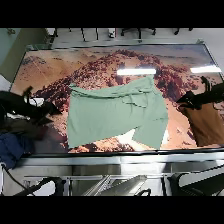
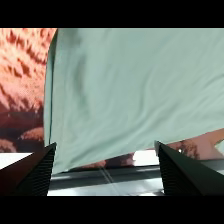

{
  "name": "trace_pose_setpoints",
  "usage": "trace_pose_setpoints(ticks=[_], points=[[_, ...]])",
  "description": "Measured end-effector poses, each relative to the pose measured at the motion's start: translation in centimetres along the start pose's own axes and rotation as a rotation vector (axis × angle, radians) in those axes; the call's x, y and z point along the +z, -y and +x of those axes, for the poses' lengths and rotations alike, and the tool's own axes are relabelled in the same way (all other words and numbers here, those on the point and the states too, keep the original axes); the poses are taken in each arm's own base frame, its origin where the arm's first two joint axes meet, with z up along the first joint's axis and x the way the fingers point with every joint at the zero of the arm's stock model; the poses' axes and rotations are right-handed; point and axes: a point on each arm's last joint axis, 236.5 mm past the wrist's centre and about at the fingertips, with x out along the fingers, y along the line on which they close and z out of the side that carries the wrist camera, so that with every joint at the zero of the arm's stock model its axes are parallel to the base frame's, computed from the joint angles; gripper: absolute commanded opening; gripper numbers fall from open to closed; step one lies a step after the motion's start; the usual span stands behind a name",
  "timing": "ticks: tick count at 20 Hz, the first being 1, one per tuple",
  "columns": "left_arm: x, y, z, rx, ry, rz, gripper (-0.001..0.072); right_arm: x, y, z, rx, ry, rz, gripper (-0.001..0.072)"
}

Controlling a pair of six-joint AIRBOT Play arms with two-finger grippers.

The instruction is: Fold the shirts.

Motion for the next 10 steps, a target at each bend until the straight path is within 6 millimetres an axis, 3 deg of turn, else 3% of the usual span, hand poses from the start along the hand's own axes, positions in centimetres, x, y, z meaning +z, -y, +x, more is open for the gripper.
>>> trace_pose_setpoints(ticks=[2,5,9,10], points=[[-3.8,-2.1,3.0,0.011,-0.058,-0.056,0.0697,-0.9,1.2,1.1,0.004,-0.043,0.019,0.0382],[-7.8,-3.7,6.3,-0.010,-0.105,-0.122,0.0697,-1.5,2.2,2.0,0.006,-0.074,0.019,0.0383],[-10.4,-3.9,9.6,-0.049,-0.154,-0.174,0.0696,-1.6,3.0,2.6,-0.004,-0.079,0.011,0.0383],[-10.6,-3.8,10.3,-0.055,-0.163,-0.176,0.0634,-1.5,3.1,2.8,-0.006,-0.080,0.005,0.0383]])
